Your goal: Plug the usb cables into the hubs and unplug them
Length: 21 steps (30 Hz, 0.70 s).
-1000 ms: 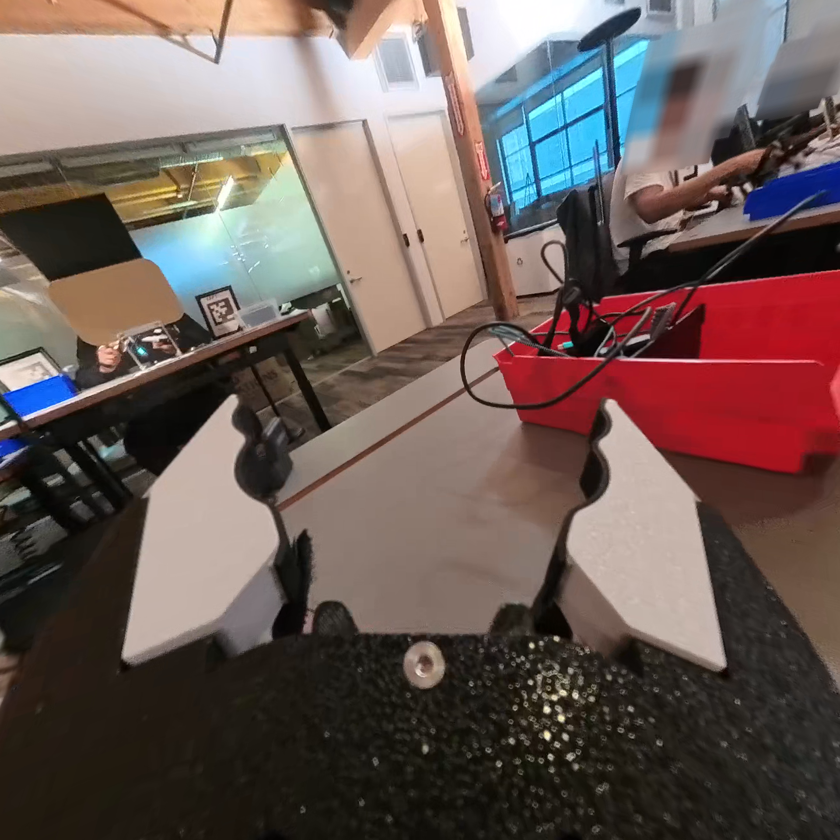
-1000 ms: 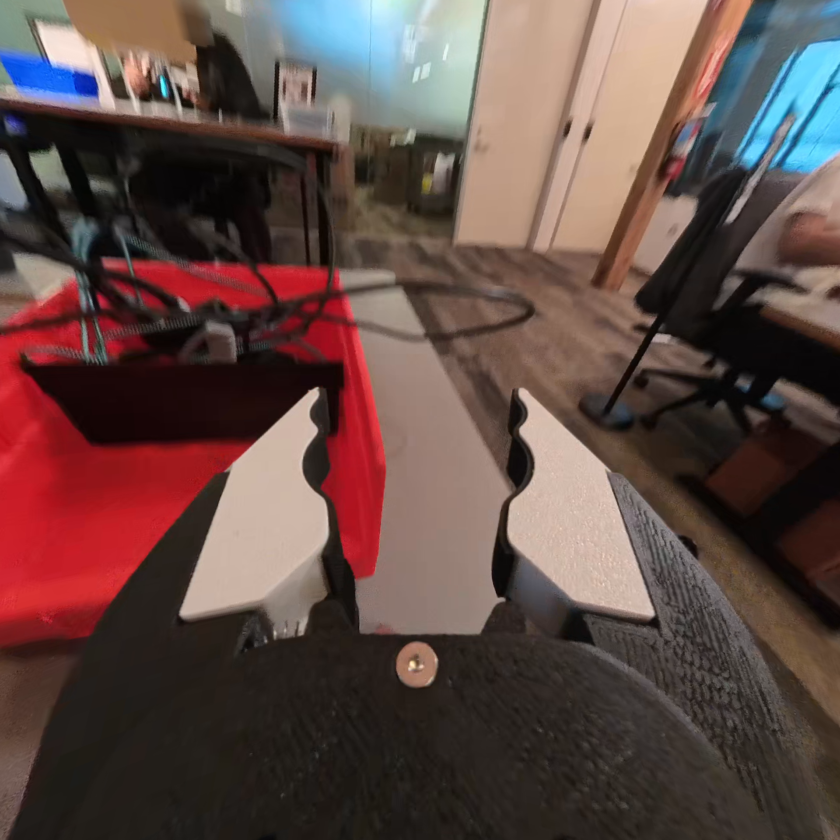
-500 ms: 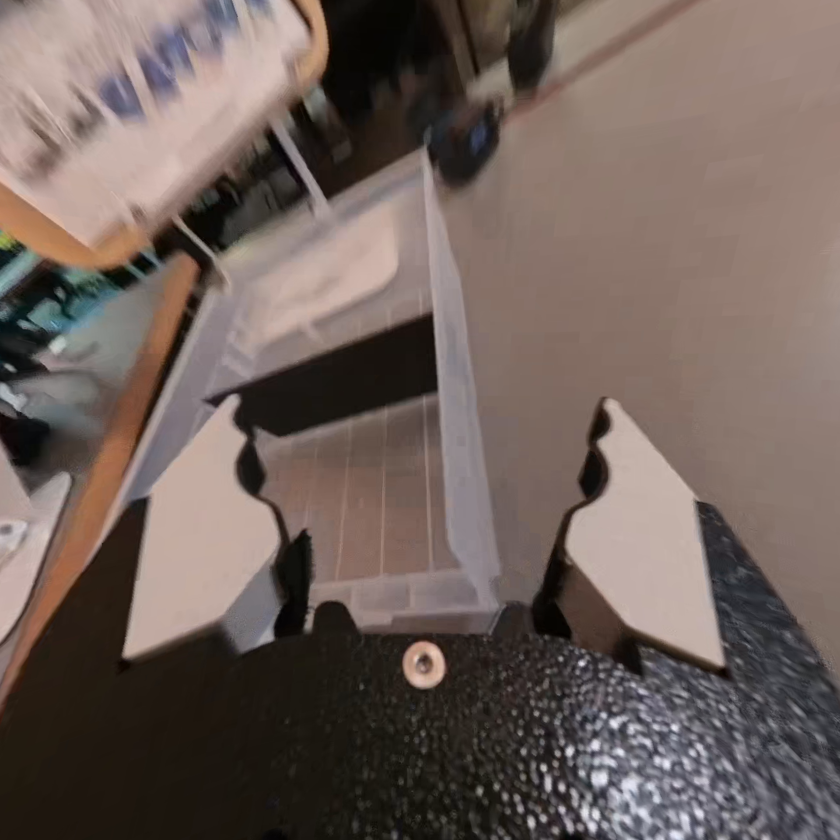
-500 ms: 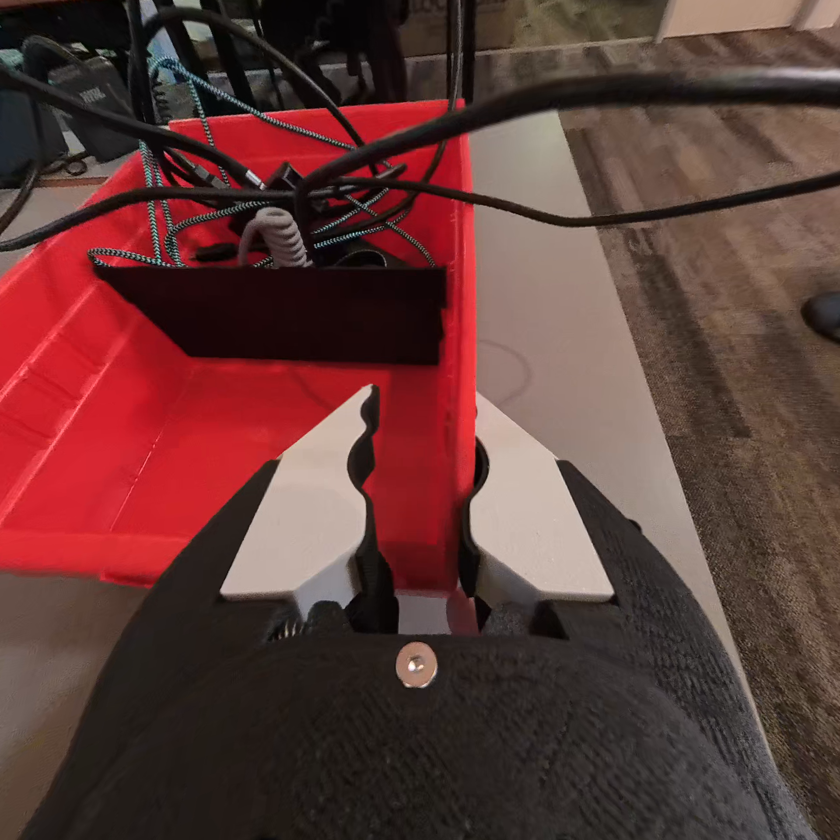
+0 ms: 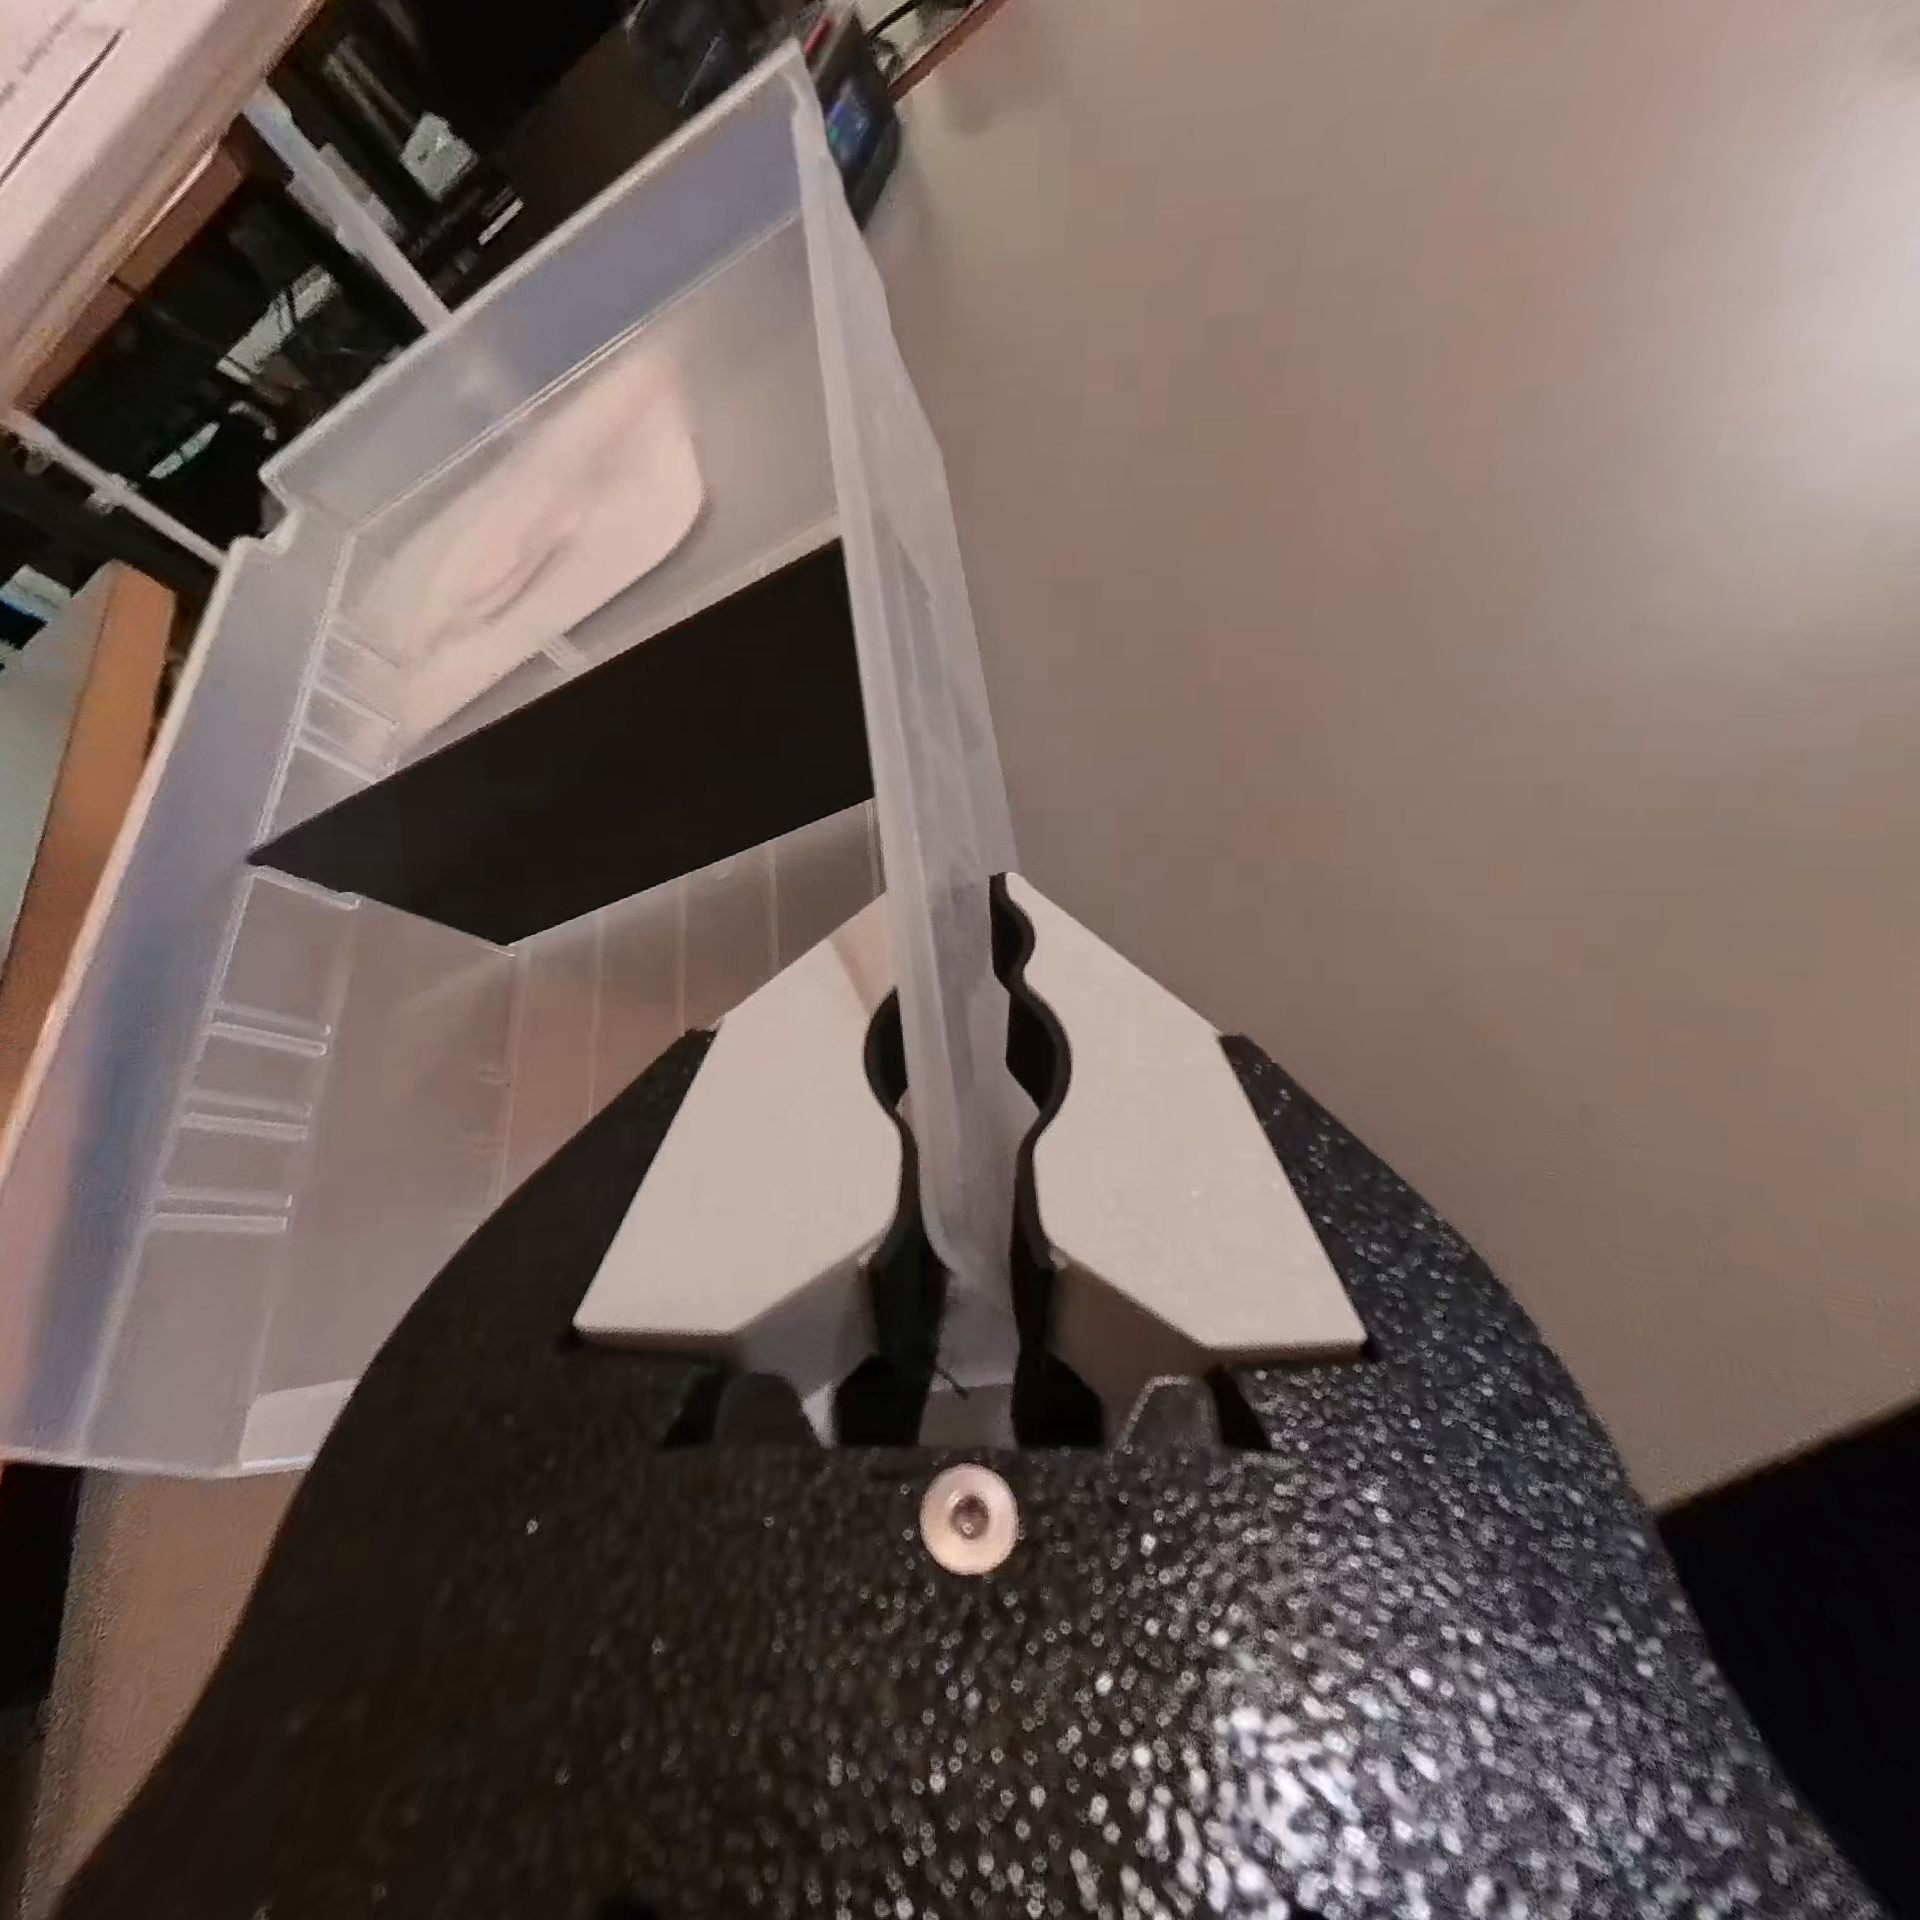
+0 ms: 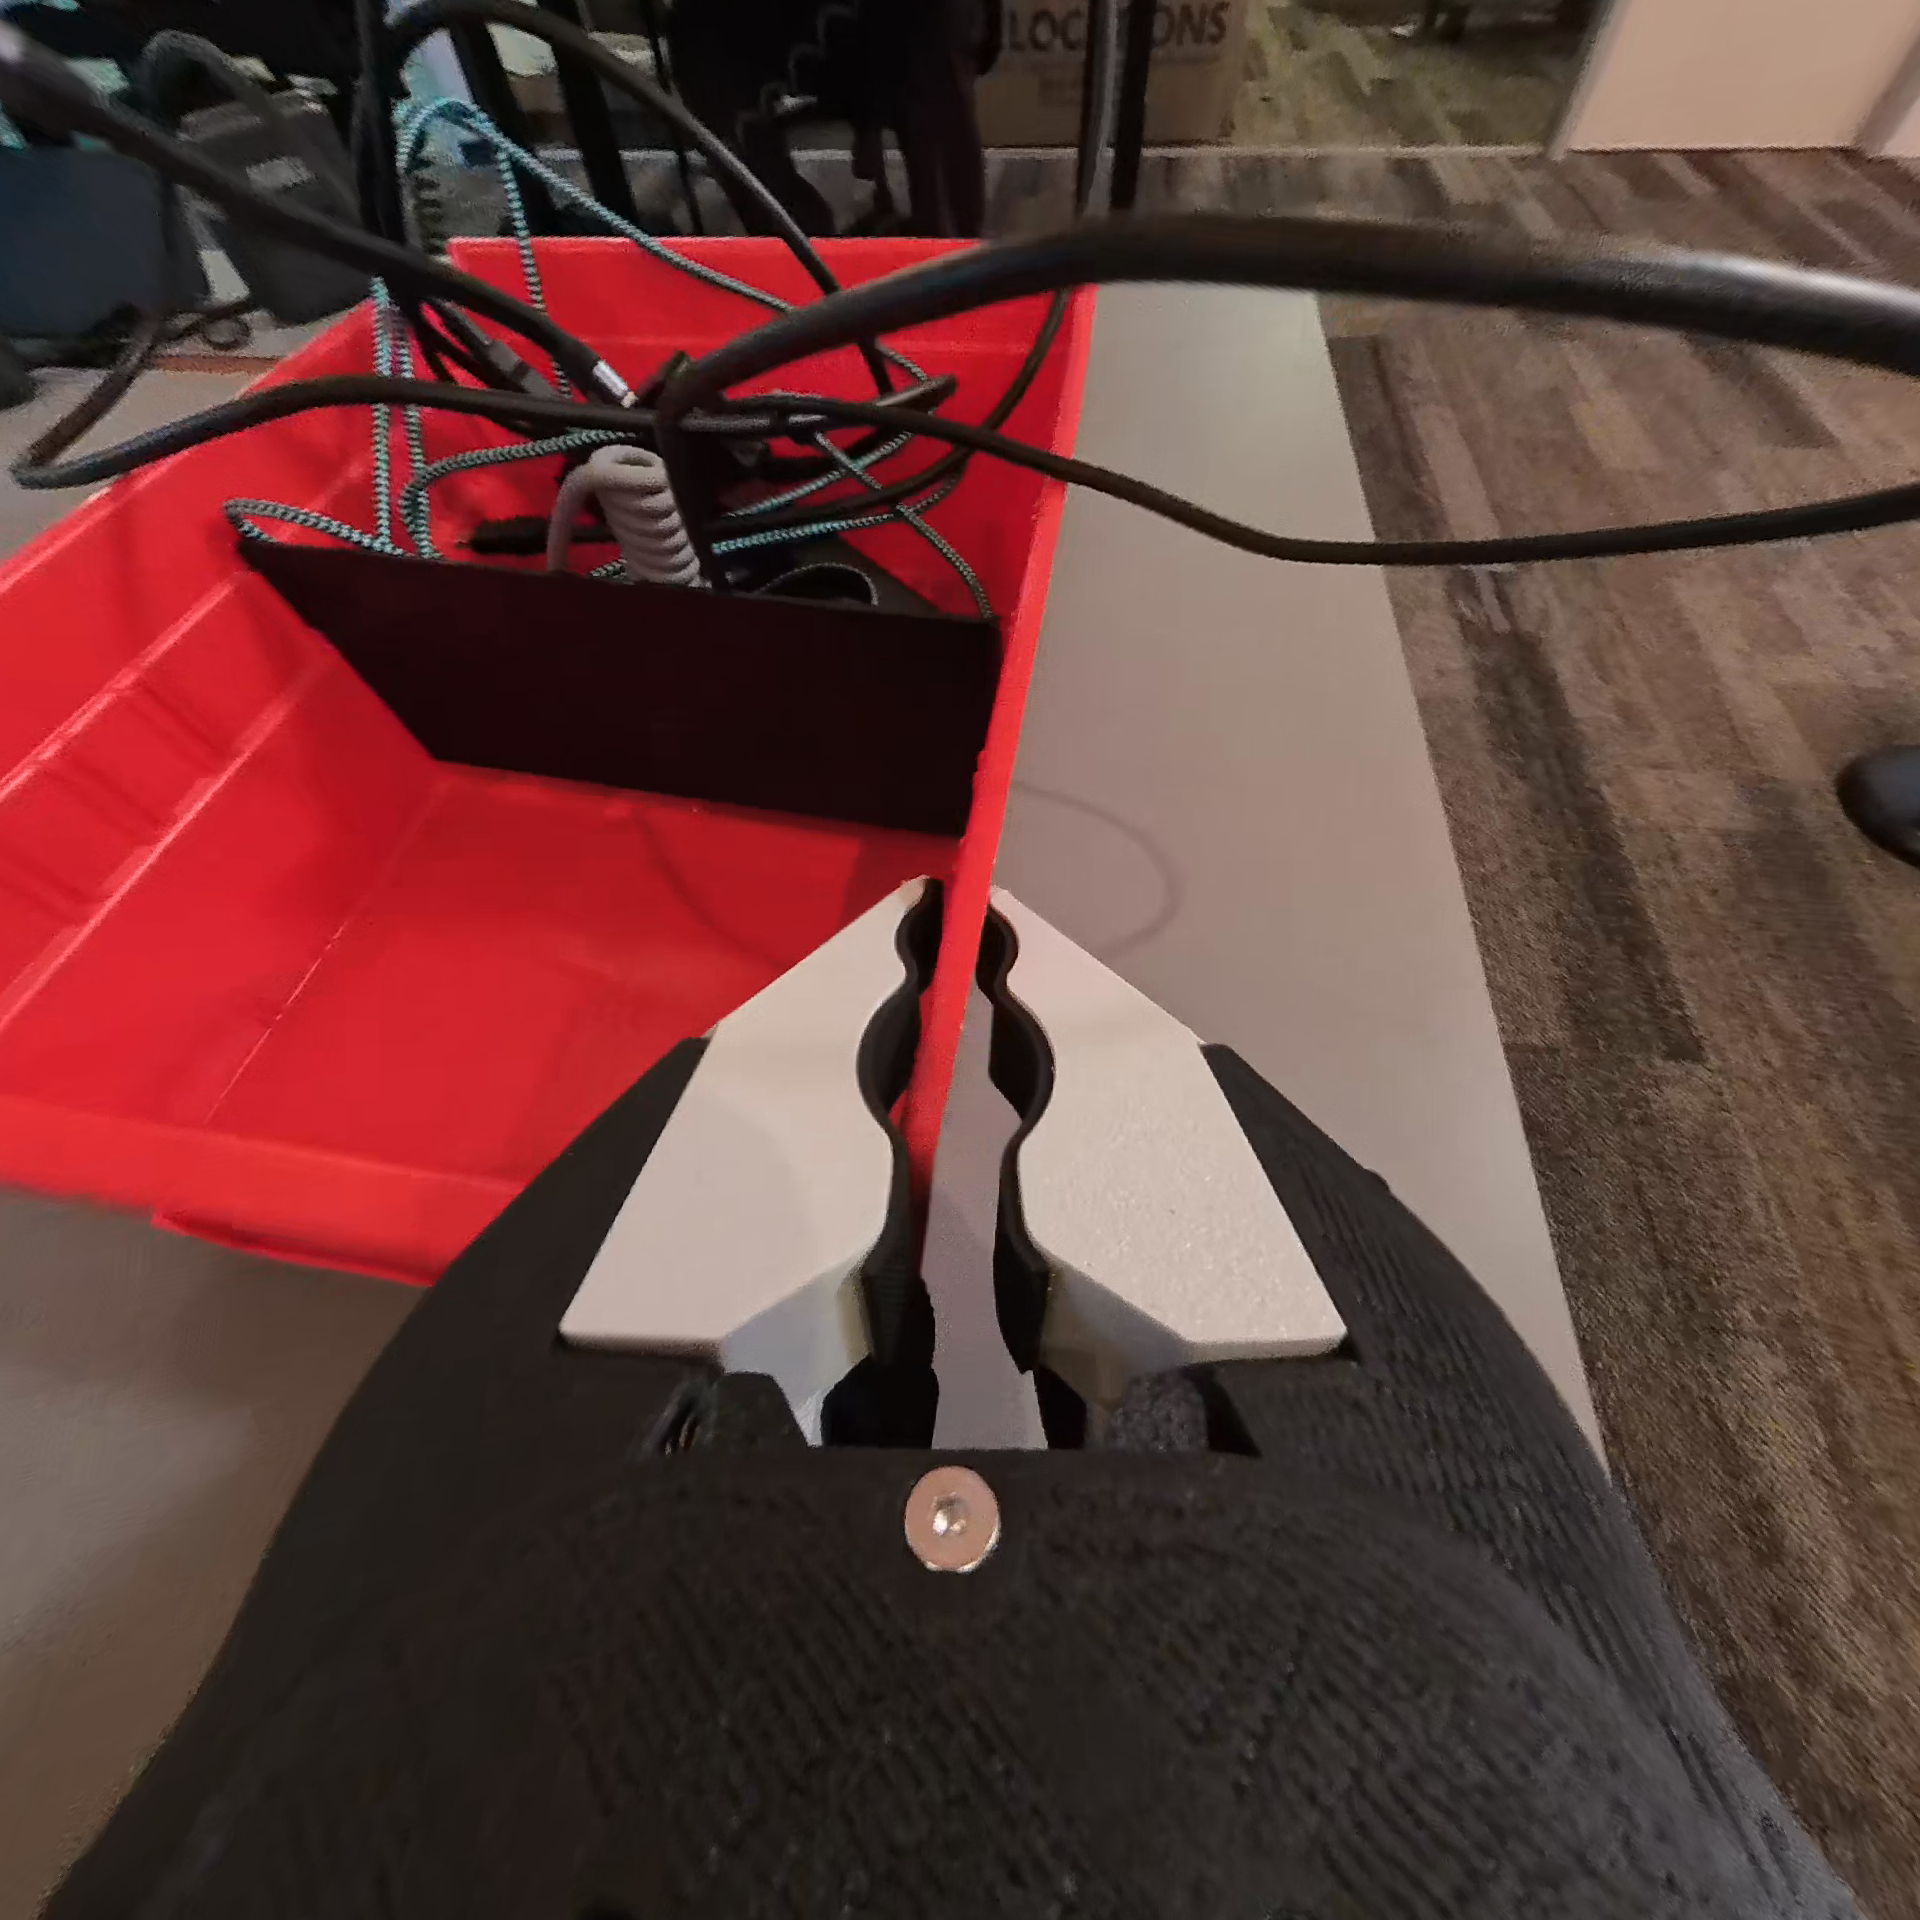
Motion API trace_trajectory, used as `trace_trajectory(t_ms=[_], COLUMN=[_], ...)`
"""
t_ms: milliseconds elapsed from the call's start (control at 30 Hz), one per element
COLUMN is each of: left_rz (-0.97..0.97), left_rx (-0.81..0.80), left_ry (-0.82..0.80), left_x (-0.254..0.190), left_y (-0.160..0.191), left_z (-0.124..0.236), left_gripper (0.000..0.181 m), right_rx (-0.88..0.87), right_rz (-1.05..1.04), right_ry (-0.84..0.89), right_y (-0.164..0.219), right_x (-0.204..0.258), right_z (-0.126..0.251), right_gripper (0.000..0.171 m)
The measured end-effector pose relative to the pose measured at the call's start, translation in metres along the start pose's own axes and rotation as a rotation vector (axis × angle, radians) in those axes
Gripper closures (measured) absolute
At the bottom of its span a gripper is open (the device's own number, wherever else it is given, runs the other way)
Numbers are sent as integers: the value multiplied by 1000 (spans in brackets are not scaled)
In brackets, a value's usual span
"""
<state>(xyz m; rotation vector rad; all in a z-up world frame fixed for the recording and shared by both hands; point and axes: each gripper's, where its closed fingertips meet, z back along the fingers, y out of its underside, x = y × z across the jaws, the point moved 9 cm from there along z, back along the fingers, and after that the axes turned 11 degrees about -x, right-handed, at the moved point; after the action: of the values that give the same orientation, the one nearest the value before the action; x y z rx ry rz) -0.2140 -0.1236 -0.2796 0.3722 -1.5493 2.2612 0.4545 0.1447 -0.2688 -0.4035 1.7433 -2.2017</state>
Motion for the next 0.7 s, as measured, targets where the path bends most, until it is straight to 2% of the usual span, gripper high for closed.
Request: trace_trajectory(t_ms=[33, 200, 400, 533, 700], left_rz=[-9, -83, -171, -153, -128], left_rx=[-11, -90, -225, -277, -272], left_ry=[20, 184, 468, 636, 704], left_x=[-4, -32, -62, -75, -81], left_y=[0, 2, 6, 0, -3], left_z=[5, 41, 99, 142, 175], left_gripper=[175, 175, 175, 174, 175], right_rx=[-1, -5, 5, 22, 40], right_rz=[9, 34, 64, 111, 156], right_ry=[-13, -76, -256, -370, -565], right_y=[0, 0, -2, -8, -21], right_x=[1, 10, 38, 69, 112], right_z=[0, -1, -15, -40, -89], right_gripper=[167, 168, 168, 168, 168])
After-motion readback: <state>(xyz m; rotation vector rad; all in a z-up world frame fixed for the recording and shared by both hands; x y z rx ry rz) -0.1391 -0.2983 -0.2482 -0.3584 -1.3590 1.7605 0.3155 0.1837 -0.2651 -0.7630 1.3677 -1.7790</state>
